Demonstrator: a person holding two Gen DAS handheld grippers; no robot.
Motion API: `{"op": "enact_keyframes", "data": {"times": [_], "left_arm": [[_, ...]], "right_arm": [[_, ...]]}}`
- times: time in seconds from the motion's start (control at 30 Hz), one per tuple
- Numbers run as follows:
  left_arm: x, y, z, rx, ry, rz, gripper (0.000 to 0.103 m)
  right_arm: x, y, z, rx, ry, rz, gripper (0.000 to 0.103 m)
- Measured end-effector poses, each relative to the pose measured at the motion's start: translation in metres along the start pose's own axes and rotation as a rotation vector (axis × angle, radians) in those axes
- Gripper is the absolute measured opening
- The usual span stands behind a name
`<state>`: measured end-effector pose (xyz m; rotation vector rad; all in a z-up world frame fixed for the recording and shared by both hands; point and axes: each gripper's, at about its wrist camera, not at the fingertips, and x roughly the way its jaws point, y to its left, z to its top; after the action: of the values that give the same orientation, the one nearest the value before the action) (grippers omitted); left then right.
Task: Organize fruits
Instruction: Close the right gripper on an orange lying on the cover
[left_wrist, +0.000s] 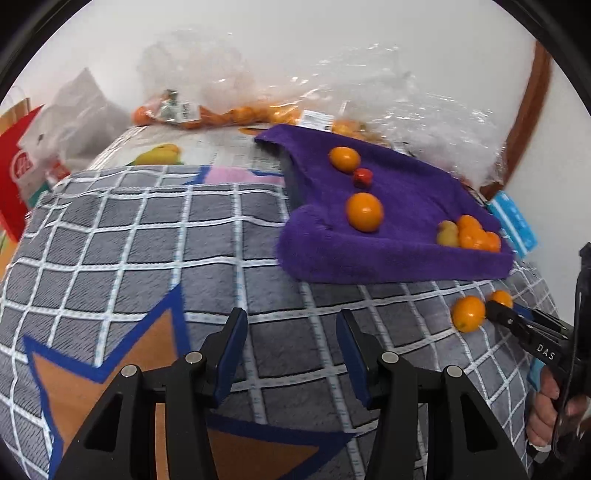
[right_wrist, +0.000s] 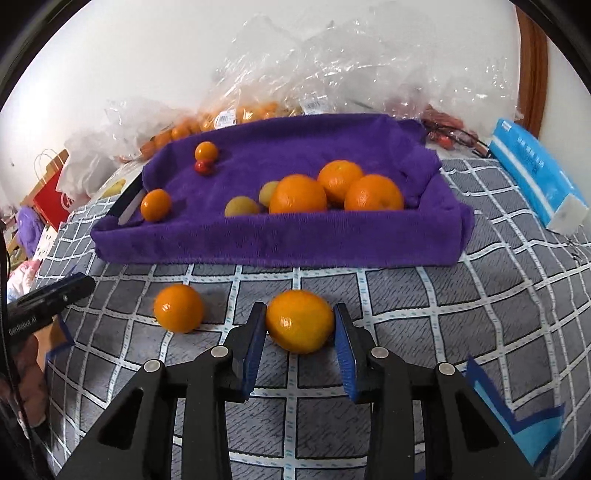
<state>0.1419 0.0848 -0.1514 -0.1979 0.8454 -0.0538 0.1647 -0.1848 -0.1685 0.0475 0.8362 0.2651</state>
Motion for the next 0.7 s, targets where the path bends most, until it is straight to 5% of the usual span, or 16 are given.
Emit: {"op": "enact_keyframes", "data": {"times": [0.2,0.43,0.7], "left_arm": [[-0.004,-0.007,-0.006,0.005,0.008,0.062,0.048],[-0.006,-0.071,-0.010,0.133,0.051,-0.128,0.048],[0.017,-0.128,-0.010,0.231,0.072,-0.147,0.050]], "right_arm": [[-0.009,0.002,-0.003,-0.027,-0.055,-0.004,0.036],[-0.033,-0.032,-0.017,0.019,-0.113,-0.069,0.036],[-0.049,-0.055,-0.023,0.025,-0.176,-0.105,0.036]]}}
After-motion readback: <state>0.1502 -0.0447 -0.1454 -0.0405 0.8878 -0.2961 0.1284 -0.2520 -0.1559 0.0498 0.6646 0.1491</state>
